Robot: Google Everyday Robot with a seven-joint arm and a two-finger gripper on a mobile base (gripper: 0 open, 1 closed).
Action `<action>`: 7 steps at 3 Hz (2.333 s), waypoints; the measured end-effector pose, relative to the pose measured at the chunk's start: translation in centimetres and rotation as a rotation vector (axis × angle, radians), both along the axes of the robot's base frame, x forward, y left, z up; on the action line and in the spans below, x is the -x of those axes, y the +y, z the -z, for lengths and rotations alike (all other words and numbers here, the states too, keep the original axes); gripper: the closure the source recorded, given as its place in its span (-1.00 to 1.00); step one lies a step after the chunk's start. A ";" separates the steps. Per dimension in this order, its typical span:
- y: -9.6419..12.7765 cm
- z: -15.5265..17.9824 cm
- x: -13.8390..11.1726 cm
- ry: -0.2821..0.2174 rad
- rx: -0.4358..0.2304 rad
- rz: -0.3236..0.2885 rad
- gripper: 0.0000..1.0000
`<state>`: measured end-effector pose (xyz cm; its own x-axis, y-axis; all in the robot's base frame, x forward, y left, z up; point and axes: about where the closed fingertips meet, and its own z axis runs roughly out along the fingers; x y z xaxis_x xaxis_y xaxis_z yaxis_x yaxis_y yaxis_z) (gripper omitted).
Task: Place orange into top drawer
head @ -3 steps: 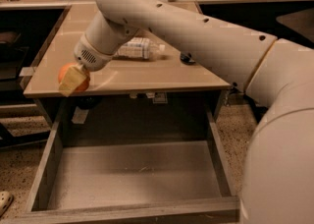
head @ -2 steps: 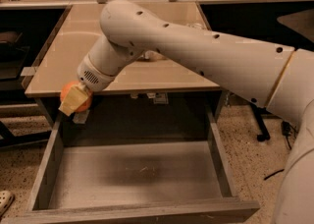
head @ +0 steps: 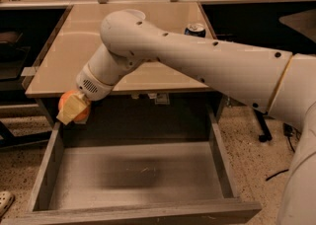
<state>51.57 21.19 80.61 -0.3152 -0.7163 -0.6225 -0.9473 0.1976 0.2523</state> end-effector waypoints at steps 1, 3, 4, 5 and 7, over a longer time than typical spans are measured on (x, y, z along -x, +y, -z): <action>0.3 2.1 1.6 0.060 -0.016 0.040 1.00; -1.2 5.7 4.9 0.124 0.008 0.167 1.00; -2.2 8.4 6.5 0.160 0.033 0.227 1.00; -2.2 8.4 6.5 0.160 0.033 0.227 1.00; -4.3 12.1 8.0 0.245 -0.038 0.305 1.00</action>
Offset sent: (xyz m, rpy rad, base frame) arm -0.0453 -0.0057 -0.0691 0.0176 0.1589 -0.1510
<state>43.57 16.85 68.54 -0.6529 -0.5449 -0.5262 -0.7571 0.4472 0.4763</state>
